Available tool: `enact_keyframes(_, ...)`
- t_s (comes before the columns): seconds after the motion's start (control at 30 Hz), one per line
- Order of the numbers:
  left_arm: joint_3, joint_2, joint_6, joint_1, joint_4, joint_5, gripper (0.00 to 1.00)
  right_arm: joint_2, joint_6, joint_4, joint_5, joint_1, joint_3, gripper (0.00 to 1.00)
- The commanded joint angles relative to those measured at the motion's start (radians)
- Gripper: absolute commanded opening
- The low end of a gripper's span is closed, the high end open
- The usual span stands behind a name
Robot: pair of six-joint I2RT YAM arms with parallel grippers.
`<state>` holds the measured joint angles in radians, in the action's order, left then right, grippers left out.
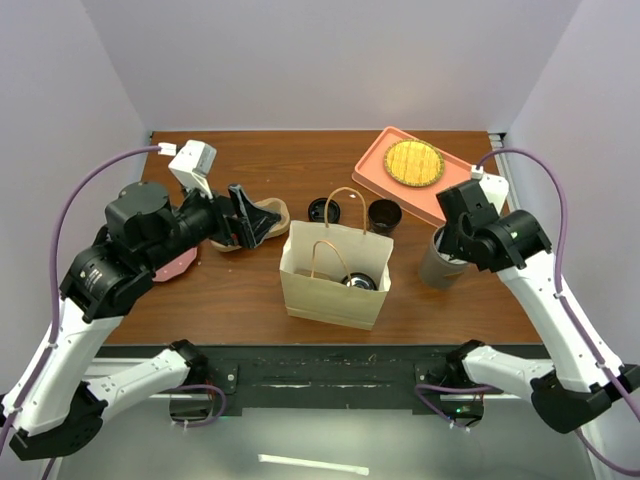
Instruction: Pack the takeout coffee
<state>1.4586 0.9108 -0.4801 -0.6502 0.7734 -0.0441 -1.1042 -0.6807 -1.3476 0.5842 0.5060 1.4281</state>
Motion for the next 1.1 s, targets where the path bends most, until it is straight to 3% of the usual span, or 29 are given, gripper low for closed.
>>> enact_keyframes(0.0,0.014,-0.003,-0.014,0.000,-0.020,-0.005,1.00,0.056,0.000,-0.010,0.003,-0.070,-0.055,0.48)
enact_keyframes(0.6,0.009,0.034,0.012,0.000,-0.079,-0.027,1.00,0.055,0.182,0.172,-0.047,-0.299,-0.146,0.45)
enact_keyframes(1.07,0.020,0.045,0.020,-0.002,-0.072,-0.017,1.00,0.043,0.199,0.199,-0.074,-0.328,-0.172,0.38)
